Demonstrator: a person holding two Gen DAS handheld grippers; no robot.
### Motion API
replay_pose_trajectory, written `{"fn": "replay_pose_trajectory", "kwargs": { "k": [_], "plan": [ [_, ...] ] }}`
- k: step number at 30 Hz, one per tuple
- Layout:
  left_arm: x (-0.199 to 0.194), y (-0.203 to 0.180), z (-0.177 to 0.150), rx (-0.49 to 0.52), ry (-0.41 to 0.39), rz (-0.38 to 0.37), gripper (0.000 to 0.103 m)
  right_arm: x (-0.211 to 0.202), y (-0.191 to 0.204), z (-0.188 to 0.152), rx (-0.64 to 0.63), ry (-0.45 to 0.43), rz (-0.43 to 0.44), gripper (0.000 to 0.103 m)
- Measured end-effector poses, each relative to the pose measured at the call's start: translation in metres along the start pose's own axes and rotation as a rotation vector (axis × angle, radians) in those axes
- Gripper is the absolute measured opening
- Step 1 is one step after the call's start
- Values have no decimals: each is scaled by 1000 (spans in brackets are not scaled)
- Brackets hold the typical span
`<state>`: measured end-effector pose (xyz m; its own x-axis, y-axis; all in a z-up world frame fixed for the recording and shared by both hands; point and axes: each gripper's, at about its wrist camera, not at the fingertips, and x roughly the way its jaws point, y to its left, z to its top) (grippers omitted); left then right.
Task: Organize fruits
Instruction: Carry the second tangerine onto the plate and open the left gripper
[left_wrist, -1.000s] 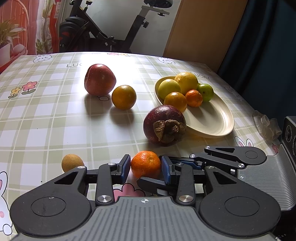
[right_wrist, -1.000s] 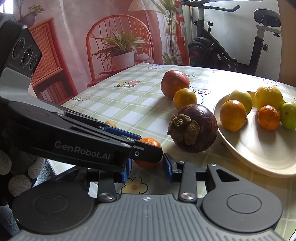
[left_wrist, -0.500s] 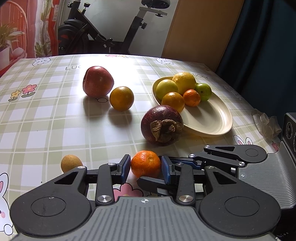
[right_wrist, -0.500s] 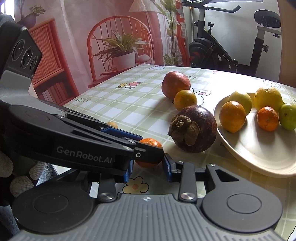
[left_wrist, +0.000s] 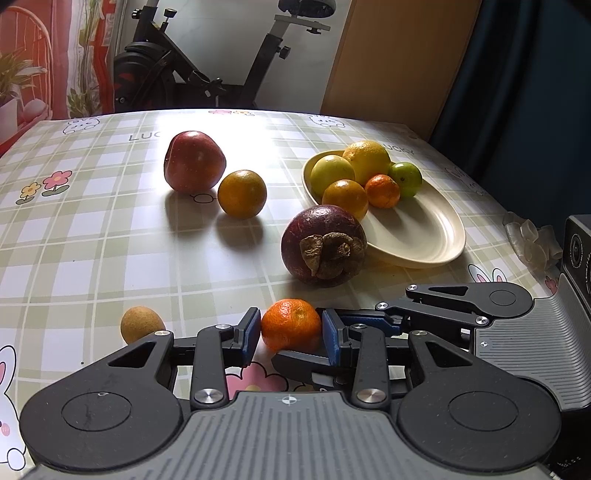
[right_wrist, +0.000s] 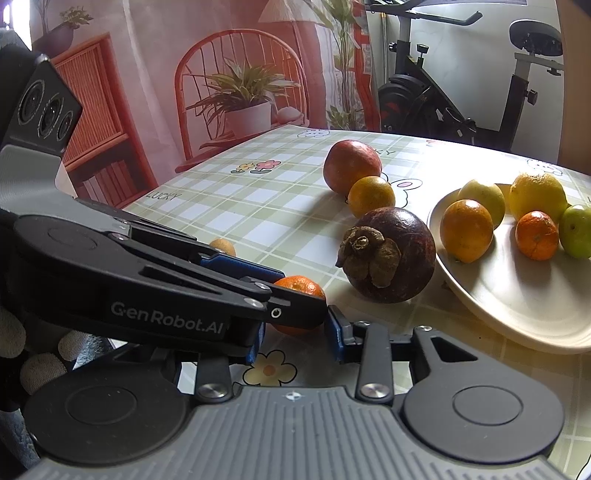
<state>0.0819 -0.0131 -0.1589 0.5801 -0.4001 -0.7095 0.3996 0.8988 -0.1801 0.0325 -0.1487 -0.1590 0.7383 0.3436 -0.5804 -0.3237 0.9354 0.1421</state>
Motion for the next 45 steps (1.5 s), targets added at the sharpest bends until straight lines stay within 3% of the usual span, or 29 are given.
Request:
{"fn": "replay_pose_trajectory", "kwargs": {
  "k": [8, 13, 28, 36, 45],
  "plan": [
    [-14, -8, 11, 11, -24, 1, 38, -17, -2, 9, -13, -44, 1, 38],
    [-25, -29, 18, 28, -83, -19, 38, -40, -7, 15, -21, -81, -39, 38],
    [-43, -66, 62, 106, -160, -49, 38, -81, -27, 49, -13, -192, -122, 38],
    [-25, -91, 79, 171, -153, -76, 38, -95, -53, 50, 23, -206, -167, 38],
    [12, -113, 89, 222, -91, -125, 38, -100, -91, 38, 111, -200, -214, 38]
  ]
}}
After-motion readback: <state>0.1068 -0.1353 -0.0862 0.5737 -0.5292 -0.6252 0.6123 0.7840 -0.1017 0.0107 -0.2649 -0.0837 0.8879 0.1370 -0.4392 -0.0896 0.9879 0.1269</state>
